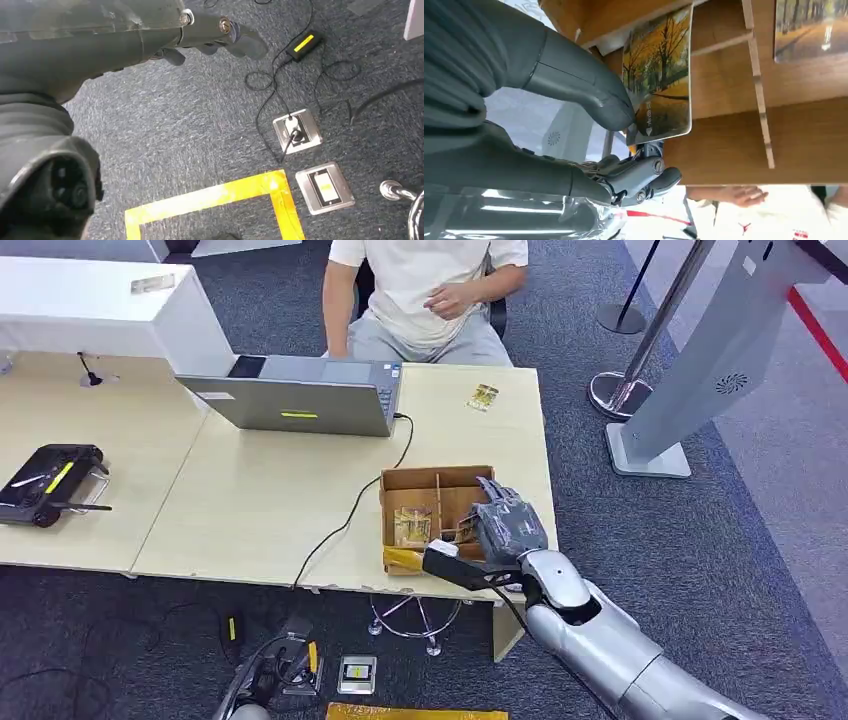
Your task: Pass the card to the sensor for recognition and then transmit it.
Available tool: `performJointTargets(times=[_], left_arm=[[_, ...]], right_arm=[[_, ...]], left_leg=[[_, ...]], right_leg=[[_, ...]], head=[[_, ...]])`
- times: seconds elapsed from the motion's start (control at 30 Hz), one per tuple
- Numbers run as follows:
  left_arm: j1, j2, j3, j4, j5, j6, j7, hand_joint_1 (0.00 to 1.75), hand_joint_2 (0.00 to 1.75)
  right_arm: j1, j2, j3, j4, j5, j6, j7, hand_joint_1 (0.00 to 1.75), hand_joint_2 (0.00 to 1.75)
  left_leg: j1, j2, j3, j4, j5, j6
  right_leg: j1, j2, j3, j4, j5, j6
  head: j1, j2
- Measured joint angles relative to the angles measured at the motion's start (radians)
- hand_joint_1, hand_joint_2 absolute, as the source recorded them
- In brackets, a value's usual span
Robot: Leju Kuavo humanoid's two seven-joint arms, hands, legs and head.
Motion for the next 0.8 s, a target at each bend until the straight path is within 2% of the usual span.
performJointTargets(times=[0.13, 0.23, 0.53, 0.8], left_arm=[[-0.002, -0.001, -0.002, 0.0, -0.018, -0.01, 0.0, 0.0, 0.0], [-0.007, -0.003, -0.002, 0.001, -0.024, -0.019, -0.002, 0.0, 0.0], [-0.028, -0.015, -0.002, 0.008, -0.04, -0.03, -0.022, 0.0, 0.0], [-0.04, -0.03, -0.002, 0.021, -0.037, -0.038, -0.032, 0.0, 0.0]], right_arm=[[-0.001, -0.002, -0.02, -0.008, 0.038, -0.102, 0.024, 1.75, 1.75], [-0.018, -0.01, -0.047, -0.039, 0.071, -0.138, 0.054, 1.75, 1.75], [-0.13, -0.066, -0.156, -0.19, 0.12, -0.113, 0.124, 1.75, 1.75], [-0.183, -0.076, -0.193, -0.211, 0.102, -0.094, 0.13, 1.75, 1.75]], left_leg=[[0.0, 0.0, 0.0, 0.0, 0.0, 0.0], [0.0, 0.0, 0.0, 0.0, 0.0, 0.0], [0.0, 0.001, 0.0, 0.001, 0.001, 0.0], [0.0, 0.001, 0.0, 0.0, 0.001, 0.0]], right_leg=[[0.0, 0.0, 0.0, 0.0, 0.0, 0.0], [0.0, 0.001, 0.0, 0.0, 0.0, 0.0], [0.0, 0.001, -0.001, 0.0, 0.002, 0.0], [0.0, 0.001, -0.001, 0.0, 0.002, 0.0]], head=[[0.0, 0.0], [0.0, 0.0], [0.0, 0.0], [0.0, 0.0]])
